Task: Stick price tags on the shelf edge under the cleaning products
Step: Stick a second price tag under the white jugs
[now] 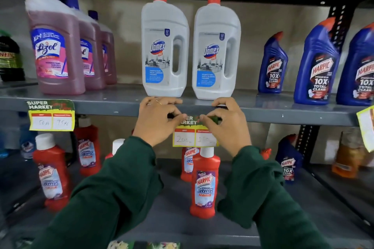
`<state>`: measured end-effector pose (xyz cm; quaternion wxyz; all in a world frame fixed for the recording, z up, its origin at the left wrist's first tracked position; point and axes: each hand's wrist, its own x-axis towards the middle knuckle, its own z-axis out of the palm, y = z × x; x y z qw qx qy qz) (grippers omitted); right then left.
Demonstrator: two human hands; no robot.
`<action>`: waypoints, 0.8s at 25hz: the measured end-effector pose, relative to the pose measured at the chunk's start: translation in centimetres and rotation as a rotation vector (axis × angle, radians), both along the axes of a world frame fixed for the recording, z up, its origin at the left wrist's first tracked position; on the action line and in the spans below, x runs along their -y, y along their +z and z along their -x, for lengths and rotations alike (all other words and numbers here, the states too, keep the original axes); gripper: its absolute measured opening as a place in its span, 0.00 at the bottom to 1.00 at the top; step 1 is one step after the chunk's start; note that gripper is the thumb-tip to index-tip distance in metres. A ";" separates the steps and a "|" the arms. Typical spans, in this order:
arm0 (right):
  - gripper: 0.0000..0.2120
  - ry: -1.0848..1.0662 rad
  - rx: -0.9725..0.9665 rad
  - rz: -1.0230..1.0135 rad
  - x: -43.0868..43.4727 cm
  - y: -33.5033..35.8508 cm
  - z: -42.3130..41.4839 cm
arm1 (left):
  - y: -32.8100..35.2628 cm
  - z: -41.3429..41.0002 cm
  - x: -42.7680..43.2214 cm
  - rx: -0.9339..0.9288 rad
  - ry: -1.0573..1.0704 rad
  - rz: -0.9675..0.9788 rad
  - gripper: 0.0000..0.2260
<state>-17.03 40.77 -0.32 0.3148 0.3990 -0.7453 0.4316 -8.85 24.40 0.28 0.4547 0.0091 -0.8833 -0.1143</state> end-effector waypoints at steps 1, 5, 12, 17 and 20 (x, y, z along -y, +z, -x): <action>0.06 -0.013 -0.019 0.001 0.2 -0.2 0.0 | -0.1 0.0 0.0 -0.013 0.002 -0.014 0.08; 0.07 -0.047 -0.036 0.025 0.6 -0.1 0.2 | 0.1 0.1 -0.4 -0.057 -0.005 -0.089 0.09; 0.11 -0.116 -0.039 0.103 1.5 0.6 -0.1 | 0.3 0.6 -0.5 -0.158 -0.019 -0.211 0.08; 0.09 -0.095 0.010 0.136 1.6 0.6 -0.2 | -0.3 1.3 -0.2 -0.220 -0.058 -0.271 0.07; 0.15 -0.070 0.058 0.175 1.7 0.2 -0.4 | -0.7 1.4 -0.5 -0.256 -0.010 -0.237 0.06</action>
